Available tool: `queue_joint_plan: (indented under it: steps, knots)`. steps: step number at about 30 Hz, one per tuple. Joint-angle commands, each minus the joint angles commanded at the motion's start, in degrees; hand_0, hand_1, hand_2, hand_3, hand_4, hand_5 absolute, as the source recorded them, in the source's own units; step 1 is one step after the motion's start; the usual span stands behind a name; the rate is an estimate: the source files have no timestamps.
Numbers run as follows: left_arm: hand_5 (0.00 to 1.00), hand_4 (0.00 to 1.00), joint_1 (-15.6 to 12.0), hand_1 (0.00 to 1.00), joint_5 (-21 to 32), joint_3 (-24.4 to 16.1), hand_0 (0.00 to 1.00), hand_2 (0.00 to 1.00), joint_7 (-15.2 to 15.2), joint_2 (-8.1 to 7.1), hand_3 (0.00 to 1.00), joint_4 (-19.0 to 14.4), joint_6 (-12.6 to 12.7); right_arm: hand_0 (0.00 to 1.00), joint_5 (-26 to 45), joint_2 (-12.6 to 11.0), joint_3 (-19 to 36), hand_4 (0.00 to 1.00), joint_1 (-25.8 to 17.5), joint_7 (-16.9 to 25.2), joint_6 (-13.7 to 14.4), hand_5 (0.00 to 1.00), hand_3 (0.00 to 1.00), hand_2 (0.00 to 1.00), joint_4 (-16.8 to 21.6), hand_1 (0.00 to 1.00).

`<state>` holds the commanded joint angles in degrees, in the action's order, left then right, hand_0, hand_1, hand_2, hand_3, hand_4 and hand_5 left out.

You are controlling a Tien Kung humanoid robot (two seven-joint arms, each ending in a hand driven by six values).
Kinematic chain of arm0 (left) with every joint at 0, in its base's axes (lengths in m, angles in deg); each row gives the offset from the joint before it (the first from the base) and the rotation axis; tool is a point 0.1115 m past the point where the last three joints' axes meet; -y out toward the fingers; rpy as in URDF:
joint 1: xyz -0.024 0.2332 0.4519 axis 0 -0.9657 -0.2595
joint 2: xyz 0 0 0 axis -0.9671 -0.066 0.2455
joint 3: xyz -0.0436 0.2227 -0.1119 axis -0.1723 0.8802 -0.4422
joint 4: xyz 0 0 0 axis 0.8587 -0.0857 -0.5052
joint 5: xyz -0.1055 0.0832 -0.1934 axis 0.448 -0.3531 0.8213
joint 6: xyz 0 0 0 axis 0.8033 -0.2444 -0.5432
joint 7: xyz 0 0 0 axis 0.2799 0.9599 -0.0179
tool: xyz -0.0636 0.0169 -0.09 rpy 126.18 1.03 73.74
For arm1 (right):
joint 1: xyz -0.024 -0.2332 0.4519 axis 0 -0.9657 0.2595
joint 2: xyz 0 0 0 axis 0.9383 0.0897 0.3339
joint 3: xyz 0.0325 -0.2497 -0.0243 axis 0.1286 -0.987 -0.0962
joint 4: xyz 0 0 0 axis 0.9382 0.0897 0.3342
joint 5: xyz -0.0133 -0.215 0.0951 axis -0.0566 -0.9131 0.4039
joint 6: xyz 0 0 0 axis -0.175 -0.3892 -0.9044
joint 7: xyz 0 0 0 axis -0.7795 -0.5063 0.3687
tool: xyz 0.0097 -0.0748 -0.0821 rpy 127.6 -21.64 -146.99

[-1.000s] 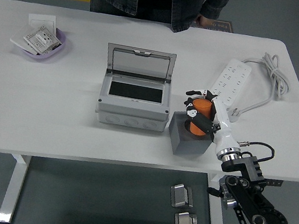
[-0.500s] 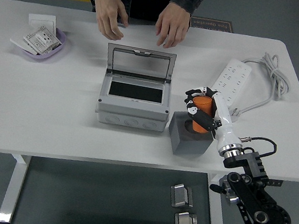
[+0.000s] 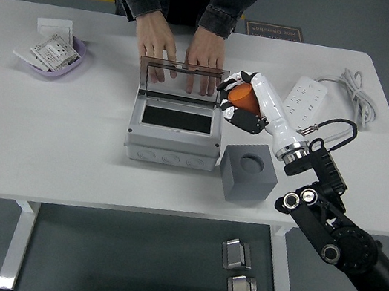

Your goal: Pick up the cylinder from the cube,place it in the box,flap close box

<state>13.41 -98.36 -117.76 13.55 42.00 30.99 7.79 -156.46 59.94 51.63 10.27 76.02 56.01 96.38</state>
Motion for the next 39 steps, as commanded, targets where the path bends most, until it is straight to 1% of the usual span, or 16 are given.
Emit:
queue_joint_plan:
  steps: [7, 11, 17, 24, 30, 34, 39]
  knots:
    - [0.446, 0.739, -0.45, 0.745, -2.0, -2.03, 0.732, 0.716, 0.48, -0.33, 0.754, 0.0, 0.03, 0.077, -6.31, 3.18, -5.77, 0.003, 6.06, -4.17, -1.34, 0.002, 0.268, 0.265, -4.19, 0.142]
    - [0.445, 0.738, -0.64, 0.745, -3.38, -3.21, 0.732, 0.716, 0.76, -0.75, 0.754, 0.0, 0.1, 0.078, -8.18, 4.93, -8.71, 0.002, 9.28, -5.85, -2.02, 0.002, 0.27, 0.269, -7.2, 0.142]
    - [0.445, 0.738, -0.7, 0.745, -4.67, -4.16, 0.731, 0.716, 1.03, -1.15, 0.754, 0.0, 0.18, 0.079, -9.26, 8.02, -13.12, 0.002, 14.13, -7.47, -2.84, 0.002, 0.268, 0.266, -13.42, 0.142]
    - [0.445, 0.738, -0.63, 0.747, -5.64, -4.61, 0.73, 0.716, 1.22, -1.36, 0.755, 0.0, 0.14, 0.079, -8.36, 8.23, -18.19, 0.002, 18.42, -7.48, -2.72, 0.002, 0.269, 0.264, -21.68, 0.142]
    - [0.444, 0.739, -0.52, 0.747, -6.15, -4.8, 0.73, 0.716, 1.27, -1.55, 0.755, 0.0, 0.17, 0.08, -6.33, 8.23, -21.17, 0.002, 20.18, -7.16, -2.45, 0.002, 0.267, 0.268, -27.78, 0.142]
    - [0.446, 0.738, -0.44, 0.747, -6.36, -4.85, 0.73, 0.716, 1.27, -1.56, 0.756, 0.0, 0.2, 0.082, -4.86, 8.23, -22.29, 0.002, 20.47, -7.02, -2.17, 0.002, 0.266, 0.271, -28.68, 0.142]
    - [0.446, 0.738, -0.45, 0.747, -6.63, -5.03, 0.73, 0.716, 1.26, -1.6, 0.756, 0.0, 0.27, 0.082, -3.73, 8.23, -23.07, 0.002, 20.35, -6.92, -1.7, 0.002, 0.266, 0.271, -27.22, 0.142]
